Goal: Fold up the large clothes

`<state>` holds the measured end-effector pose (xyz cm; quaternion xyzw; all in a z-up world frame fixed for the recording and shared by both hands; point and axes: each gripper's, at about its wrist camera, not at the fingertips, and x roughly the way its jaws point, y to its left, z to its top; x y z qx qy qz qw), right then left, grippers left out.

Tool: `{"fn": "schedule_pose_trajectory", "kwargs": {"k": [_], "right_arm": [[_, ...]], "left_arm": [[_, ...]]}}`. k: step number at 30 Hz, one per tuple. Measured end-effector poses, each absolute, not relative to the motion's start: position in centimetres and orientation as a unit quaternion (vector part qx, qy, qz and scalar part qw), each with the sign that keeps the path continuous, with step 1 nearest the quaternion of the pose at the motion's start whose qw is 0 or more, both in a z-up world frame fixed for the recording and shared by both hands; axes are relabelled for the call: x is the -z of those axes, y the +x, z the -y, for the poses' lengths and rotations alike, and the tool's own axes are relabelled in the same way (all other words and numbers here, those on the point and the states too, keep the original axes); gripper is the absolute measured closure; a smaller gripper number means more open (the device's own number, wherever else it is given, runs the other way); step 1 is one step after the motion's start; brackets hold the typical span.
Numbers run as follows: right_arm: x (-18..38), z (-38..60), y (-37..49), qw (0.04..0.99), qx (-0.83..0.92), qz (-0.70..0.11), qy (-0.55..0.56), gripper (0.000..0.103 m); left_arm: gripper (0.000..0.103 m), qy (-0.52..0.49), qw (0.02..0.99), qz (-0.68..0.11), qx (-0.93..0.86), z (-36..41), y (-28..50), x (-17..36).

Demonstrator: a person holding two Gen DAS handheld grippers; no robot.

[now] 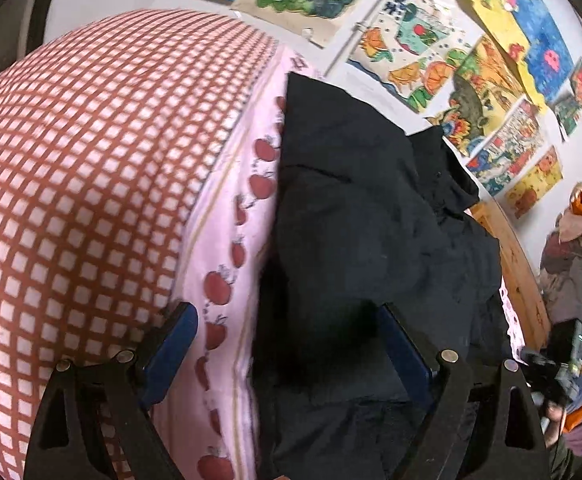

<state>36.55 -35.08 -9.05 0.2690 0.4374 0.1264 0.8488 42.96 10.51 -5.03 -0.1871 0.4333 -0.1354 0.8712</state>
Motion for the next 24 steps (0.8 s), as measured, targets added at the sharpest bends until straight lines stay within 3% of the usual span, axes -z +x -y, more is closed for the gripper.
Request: {"fn": "schedule_pose_trajectory", "kwargs": {"k": [3, 10, 11, 12, 15, 16, 17, 18, 24], "right_arm": [[10.6, 34.9, 36.8, 0.847, -0.048, -0.474, 0.234, 0.001], [11.1, 34.9, 36.9, 0.832, -0.053, -0.469, 0.291, 0.002], [11.0, 34.6, 37.0, 0.835, -0.052, -0.468, 0.285, 0.010], [10.9, 34.1, 37.1, 0.837, -0.055, -0.471, 0.274, 0.033], [10.2, 33.6, 37.0, 0.843, -0.043, -0.479, 0.242, 0.073], [9.6, 33.3, 36.9, 0.848, -0.045, -0.474, 0.232, 0.078], [9.0, 33.5, 36.7, 0.854, -0.047, -0.467, 0.225, 0.093], [8.0, 33.6, 36.5, 0.862, -0.050, -0.454, 0.218, 0.098], [1.9, 34.9, 36.0, 0.917, -0.023, -0.371, 0.145, 0.099]], "left_arm": [[0.012, -0.163, 0.880, -0.425, 0.138, -9.4, 43.3, 4.6], [0.012, -0.089, 0.916, -0.371, 0.122, -8.3, 42.9, 2.9], [0.012, -0.085, 0.920, -0.362, 0.122, -8.4, 42.8, 2.6], [0.012, -0.080, 0.925, -0.351, 0.122, -8.4, 42.7, 2.3], [0.012, -0.071, 0.933, -0.333, 0.118, -8.2, 42.9, 1.4], [0.012, -0.070, 0.934, -0.330, 0.118, -8.1, 42.9, 1.2], [0.012, -0.068, 0.936, -0.323, 0.120, -8.1, 42.9, 0.9], [0.012, -0.066, 0.938, -0.319, 0.121, -8.0, 42.8, 0.7], [0.012, -0.012, 0.951, -0.283, 0.124, -5.8, 42.6, -0.7]]}}
